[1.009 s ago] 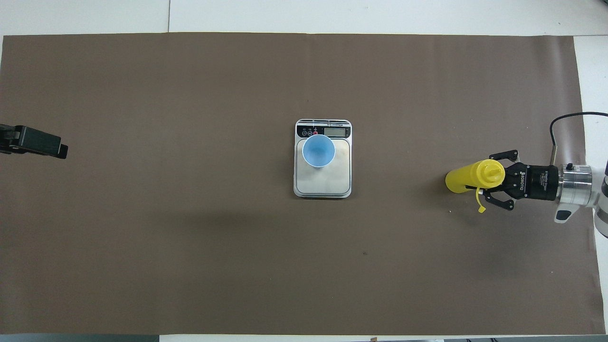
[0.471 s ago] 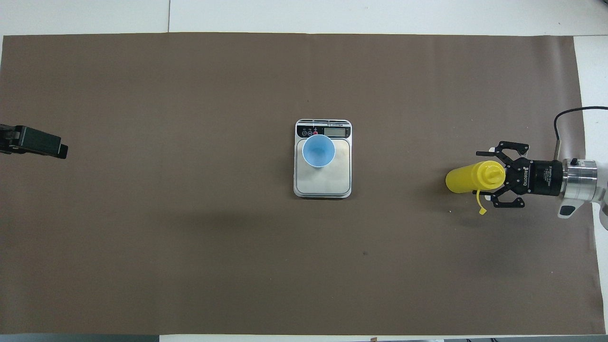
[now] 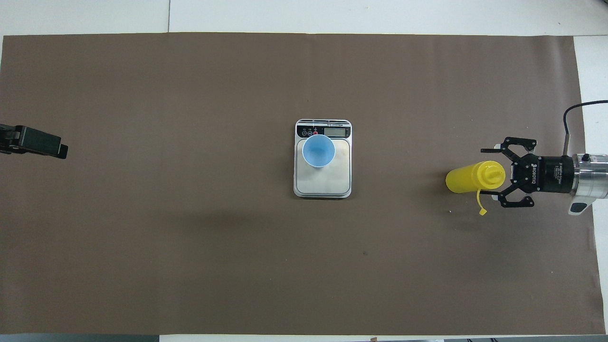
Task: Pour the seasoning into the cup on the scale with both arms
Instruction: 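Open the right gripper and draw it back from the bottle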
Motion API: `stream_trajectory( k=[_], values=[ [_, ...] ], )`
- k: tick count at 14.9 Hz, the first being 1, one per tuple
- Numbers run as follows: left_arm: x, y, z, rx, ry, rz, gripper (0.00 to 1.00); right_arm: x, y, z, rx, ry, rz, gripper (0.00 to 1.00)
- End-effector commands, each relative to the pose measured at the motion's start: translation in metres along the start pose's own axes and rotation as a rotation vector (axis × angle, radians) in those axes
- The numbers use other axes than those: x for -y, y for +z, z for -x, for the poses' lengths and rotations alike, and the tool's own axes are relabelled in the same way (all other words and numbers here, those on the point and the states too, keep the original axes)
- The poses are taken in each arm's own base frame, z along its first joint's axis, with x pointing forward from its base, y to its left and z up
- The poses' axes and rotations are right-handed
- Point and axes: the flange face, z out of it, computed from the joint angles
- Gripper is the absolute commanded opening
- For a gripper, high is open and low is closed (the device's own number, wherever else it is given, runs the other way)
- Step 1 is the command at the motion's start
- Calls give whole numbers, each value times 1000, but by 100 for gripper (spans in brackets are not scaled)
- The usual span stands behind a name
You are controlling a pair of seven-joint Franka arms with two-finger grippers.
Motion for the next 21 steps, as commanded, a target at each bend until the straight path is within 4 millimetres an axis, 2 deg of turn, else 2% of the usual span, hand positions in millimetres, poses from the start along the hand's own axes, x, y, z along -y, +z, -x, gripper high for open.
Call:
stream_trajectory(
  k=[1, 4, 6, 8, 10, 12, 14, 17, 18, 19, 21],
  values=[
    [1, -3, 7, 2, 6, 10, 100, -7, -13, 18, -1, 3, 25, 100],
    [1, -3, 7, 3, 7, 10, 100, -9, -18, 30, -4, 3, 38, 100],
    [1, -3, 7, 3, 7, 10, 100, -8, -26, 48, -28, -7, 35, 100],
    [1, -3, 7, 3, 7, 10, 100, 10, -38, 84, -98, -45, 66, 100],
    [1, -3, 7, 3, 7, 10, 100, 31, -36, 126, -156, -121, 130, 100],
    [1, -3, 7, 3, 7, 10, 100, 39, -42, 154, -204, -148, 155, 100],
    [0, -3, 7, 2, 7, 12, 100, 45, -44, 170, -223, -96, 143, 100],
    [1, -3, 7, 3, 7, 10, 100, 54, -64, 208, -267, -77, 88, 100],
    [1, -3, 7, 2, 6, 10, 100, 54, -65, 213, -298, -99, 119, 100],
    [1, -3, 7, 3, 7, 10, 100, 53, -58, 222, -320, -146, 158, 100],
    [1, -3, 7, 3, 7, 10, 100, 52, -51, 235, -340, -317, 207, 100]
  ],
)
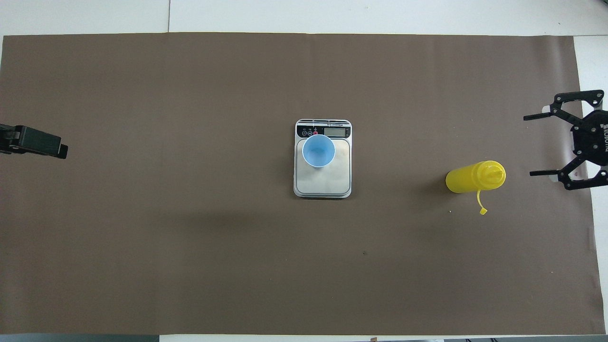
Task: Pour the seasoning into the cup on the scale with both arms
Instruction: 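Open the right gripper and draw it back from the bottle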
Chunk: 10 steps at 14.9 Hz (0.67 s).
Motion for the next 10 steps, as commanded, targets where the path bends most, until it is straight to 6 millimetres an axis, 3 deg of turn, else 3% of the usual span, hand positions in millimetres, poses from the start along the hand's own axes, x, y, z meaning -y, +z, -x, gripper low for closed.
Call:
stream_trajectory(
  k=[1, 4, 6, 10],
  values=[
    [1, -3, 7, 3, 7, 10, 100, 6, 1, 25, -95, -232, 70, 100],
    [1, -3, 7, 3, 7, 10, 100, 15, -4, 56, -281, -512, 208, 100],
    [1, -3, 7, 3, 7, 10, 100, 11, -8, 69, -326, -708, 278, 100],
    [2, -3, 7, 2, 6, 10, 100, 10, -18, 77, -429, -764, 359, 100]
  ],
)
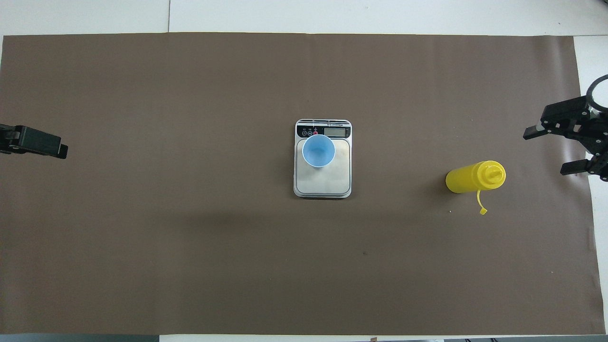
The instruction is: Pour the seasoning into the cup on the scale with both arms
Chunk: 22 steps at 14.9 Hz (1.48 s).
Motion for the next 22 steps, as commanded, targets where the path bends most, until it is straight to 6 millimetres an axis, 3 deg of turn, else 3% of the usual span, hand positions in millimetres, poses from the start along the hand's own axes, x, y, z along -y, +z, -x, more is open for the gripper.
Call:
stream_trajectory(
  k=[1, 5, 10, 16, 18, 20, 22],
  values=[
    [1, -3, 7, 3, 7, 10, 100, 6, -13, 7, -42, -82, 62, 100],
    [0, -3, 6, 3, 9, 10, 100, 13, -10, 15, -9, -363, 131, 100],
    [1, -3, 7, 3, 7, 10, 100, 28, -4, 19, -8, -387, 132, 100],
    [2, -3, 7, 2, 6, 10, 100, 20, -10, 11, -32, -378, 136, 100],
    [1, -3, 7, 3, 7, 10, 100, 18, -3, 9, -41, -388, 229, 100],
    [1, -3, 7, 3, 7, 10, 100, 36, 1, 19, -62, -435, 332, 100],
    [2, -3, 7, 2, 6, 10, 100, 39, 0, 21, -50, -438, 352, 100]
  ],
)
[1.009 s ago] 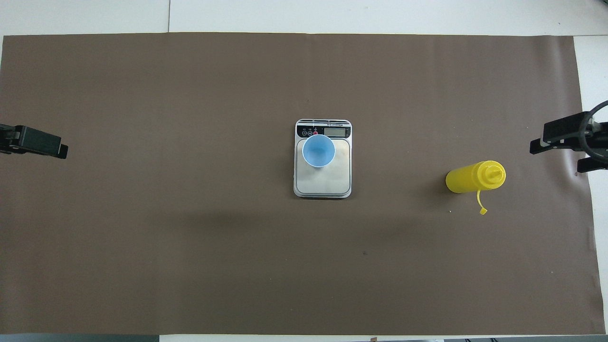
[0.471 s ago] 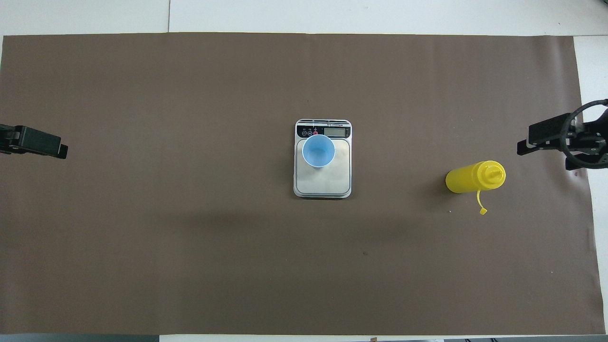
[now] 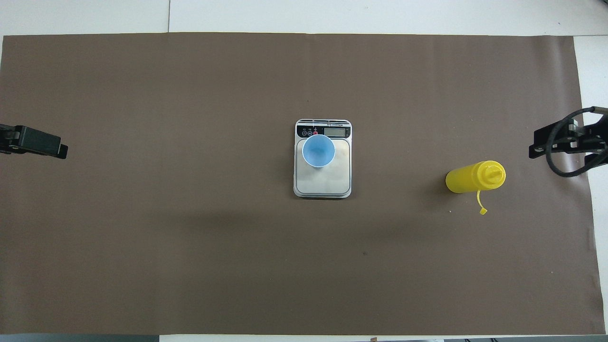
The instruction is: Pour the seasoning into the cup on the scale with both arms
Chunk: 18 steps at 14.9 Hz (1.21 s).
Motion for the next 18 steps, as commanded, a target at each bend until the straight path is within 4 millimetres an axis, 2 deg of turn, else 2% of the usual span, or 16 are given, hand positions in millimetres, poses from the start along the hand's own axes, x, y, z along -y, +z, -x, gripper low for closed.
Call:
stream_trajectory(
  k=[1, 5, 8, 12, 18],
  values=[
    [1, -3, 7, 3, 7, 10, 100, 7, -8, -1, 9, -29, 38, 100],
    [1, -3, 7, 3, 7, 10, 100, 3, -20, 8, -16, -23, 30, 100],
    [1, -3, 7, 3, 7, 10, 100, -2, -14, 13, -10, -15, 27, 100],
    [1, -3, 7, 2, 6, 10, 100, -27, -5, 9, -33, -54, 14, 100],
    [1, -3, 7, 3, 7, 10, 100, -33, -2, 7, -36, -54, 13, 100]
  ],
)
